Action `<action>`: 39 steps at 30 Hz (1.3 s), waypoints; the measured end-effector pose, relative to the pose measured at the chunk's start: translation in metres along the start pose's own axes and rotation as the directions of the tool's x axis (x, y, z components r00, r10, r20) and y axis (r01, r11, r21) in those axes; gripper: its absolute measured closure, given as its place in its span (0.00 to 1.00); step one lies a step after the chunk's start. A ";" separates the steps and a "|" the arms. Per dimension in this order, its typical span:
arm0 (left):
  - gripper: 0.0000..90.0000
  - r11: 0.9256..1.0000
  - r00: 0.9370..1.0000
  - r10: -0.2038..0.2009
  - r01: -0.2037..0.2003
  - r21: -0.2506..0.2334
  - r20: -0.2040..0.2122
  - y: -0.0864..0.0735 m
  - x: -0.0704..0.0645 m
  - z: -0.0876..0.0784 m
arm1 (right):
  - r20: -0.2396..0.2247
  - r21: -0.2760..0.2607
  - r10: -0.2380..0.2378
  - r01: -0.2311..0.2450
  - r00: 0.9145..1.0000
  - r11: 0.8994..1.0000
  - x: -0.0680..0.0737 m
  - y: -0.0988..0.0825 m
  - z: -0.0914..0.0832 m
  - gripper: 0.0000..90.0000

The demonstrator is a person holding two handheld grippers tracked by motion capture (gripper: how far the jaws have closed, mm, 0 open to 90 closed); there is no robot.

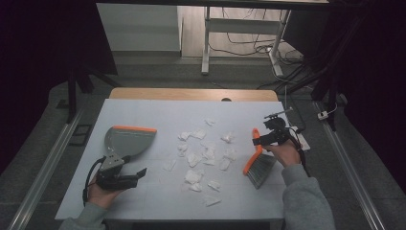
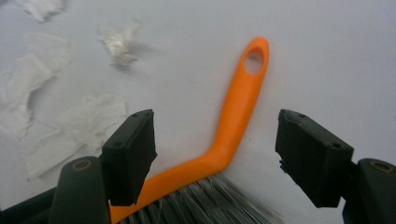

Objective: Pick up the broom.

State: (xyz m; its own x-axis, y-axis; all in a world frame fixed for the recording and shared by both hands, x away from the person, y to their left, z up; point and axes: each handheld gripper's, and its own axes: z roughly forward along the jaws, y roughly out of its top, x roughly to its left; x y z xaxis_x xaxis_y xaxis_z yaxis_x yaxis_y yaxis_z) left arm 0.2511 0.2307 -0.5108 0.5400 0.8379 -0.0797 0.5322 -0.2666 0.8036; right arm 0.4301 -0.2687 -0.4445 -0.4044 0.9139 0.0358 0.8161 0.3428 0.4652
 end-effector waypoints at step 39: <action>0.23 1.000 1.000 0.016 -0.016 -0.004 0.007 -0.001 0.000 0.001 | 0.077 0.267 0.130 -0.147 0.988 0.952 0.000 0.003 0.045 0.79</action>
State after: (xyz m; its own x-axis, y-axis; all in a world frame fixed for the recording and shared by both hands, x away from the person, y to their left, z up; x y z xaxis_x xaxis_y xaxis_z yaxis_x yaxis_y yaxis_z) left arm 0.2514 0.2308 -0.5115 0.5528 0.8303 -0.0707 0.5209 -0.2780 0.8071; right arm 0.4511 -0.2583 -0.4832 -0.2613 0.9648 0.0277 0.9469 0.2507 0.2012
